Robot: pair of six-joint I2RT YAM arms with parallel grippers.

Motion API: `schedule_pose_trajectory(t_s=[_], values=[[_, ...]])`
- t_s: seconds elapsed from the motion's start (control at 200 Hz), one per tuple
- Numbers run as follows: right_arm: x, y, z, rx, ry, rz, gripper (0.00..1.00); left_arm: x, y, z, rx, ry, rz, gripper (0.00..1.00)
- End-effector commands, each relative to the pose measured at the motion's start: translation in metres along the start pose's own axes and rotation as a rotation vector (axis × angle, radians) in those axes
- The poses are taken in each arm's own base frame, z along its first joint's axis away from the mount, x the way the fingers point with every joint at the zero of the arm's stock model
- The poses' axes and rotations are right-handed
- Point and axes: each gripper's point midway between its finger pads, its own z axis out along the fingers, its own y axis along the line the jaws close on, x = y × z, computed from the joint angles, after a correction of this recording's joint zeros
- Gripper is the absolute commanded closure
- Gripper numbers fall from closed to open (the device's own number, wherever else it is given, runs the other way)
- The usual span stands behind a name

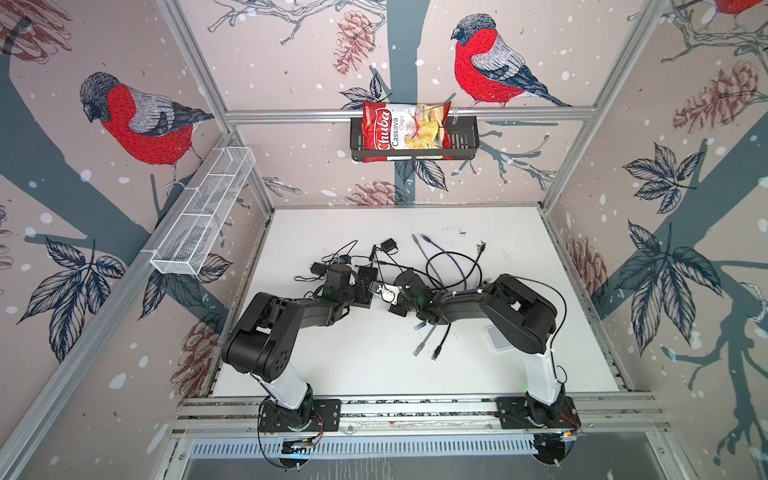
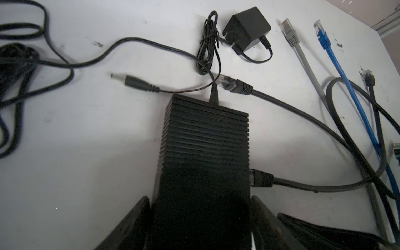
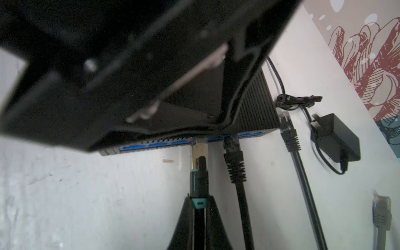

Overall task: Insert the plug into the switch port
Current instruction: 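Push the gold plug into the port while the left gripper holds the switch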

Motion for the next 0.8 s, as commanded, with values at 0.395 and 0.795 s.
schedule_pose_trajectory(t_s=[0.395, 0.795], values=[[-0.058, -0.001, -0.012, 0.007, -0.238, 0.106, 0.98, 0.018, -0.044, -0.013, 0.291, 0.022, 0.038, 0.31], [-0.074, 0.005, -0.016, -0.007, -0.273, 0.031, 0.99, 0.024, -0.066, -0.030, 0.418, 0.038, 0.128, 0.32]])
